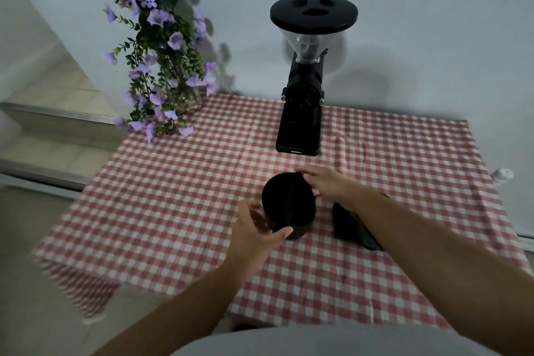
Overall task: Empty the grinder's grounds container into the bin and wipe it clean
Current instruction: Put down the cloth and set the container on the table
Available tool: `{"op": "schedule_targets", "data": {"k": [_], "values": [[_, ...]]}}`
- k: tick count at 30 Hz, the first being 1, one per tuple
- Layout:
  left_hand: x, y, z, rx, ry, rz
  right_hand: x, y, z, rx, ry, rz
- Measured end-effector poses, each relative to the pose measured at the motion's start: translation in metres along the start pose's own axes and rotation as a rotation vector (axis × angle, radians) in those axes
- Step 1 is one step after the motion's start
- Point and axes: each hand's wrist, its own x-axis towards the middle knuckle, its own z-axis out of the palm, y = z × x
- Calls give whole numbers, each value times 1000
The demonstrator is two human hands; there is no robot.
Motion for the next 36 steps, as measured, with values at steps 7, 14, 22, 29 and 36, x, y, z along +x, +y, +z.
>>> {"op": "schedule_targets", "data": {"k": [7,14,22,29,36], "values": [[-5,9,-3,-221,-7,-173,10,12,1,241,82,24],[42,26,-34,-230,-44,-62,10,18,-20,393,190,-21],[130,47,-32,-84,-63,30,26,16,-31,481,317,33],[176,50,-15,-18,-101,37,51,19,-36,497,424,79],[188,47,-10,-22,-125,34,61,27,-37,482,463,59]]}}
